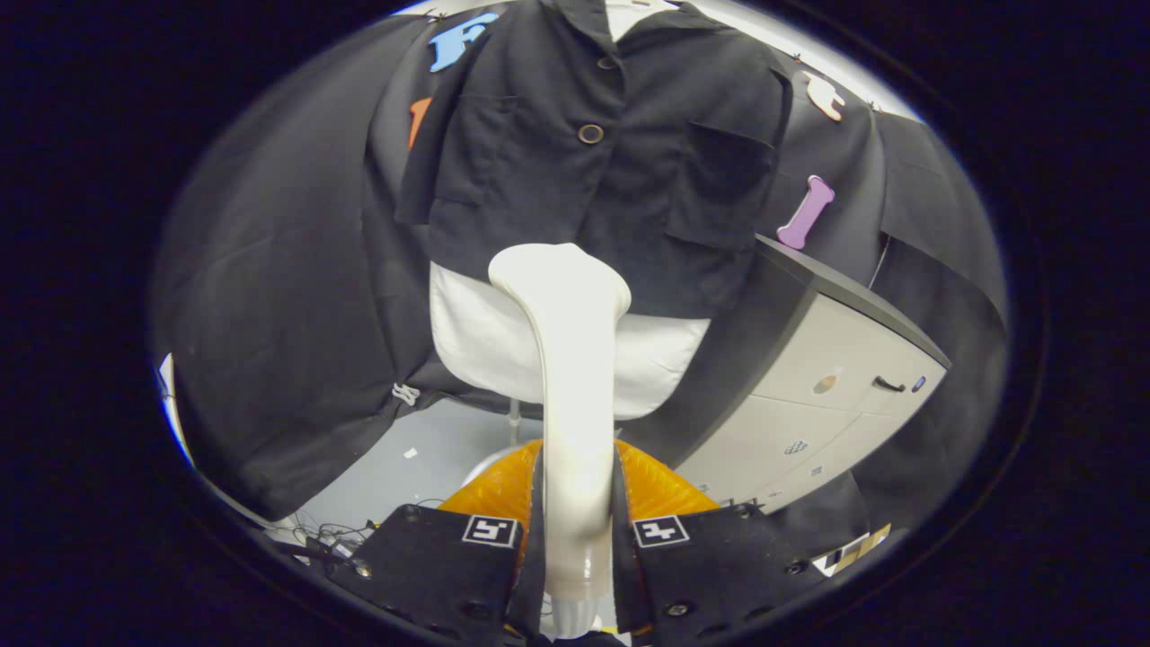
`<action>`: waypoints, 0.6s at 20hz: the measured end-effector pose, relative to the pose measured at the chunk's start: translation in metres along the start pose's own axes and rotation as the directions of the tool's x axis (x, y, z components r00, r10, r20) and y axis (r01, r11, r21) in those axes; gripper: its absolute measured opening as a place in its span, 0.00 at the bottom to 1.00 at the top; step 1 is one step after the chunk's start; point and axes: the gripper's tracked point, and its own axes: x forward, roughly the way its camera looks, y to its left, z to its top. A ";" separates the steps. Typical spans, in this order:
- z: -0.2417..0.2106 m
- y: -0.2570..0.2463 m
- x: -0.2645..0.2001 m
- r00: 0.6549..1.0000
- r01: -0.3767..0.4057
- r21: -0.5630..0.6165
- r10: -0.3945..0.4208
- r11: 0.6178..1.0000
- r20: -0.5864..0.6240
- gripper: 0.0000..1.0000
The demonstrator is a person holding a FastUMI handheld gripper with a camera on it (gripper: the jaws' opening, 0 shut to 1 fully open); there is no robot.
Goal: Iron the clothes twice with a garment steamer, once on the left side and once on the right side.
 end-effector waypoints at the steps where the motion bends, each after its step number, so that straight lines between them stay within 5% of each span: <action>1: -0.005 -0.010 -0.002 1.000 0.003 0.000 -0.003 1.000 -0.007 0.33; 12: -0.073 -0.156 -0.045 0.994 0.082 0.051 -0.078 0.995 -0.071 0.33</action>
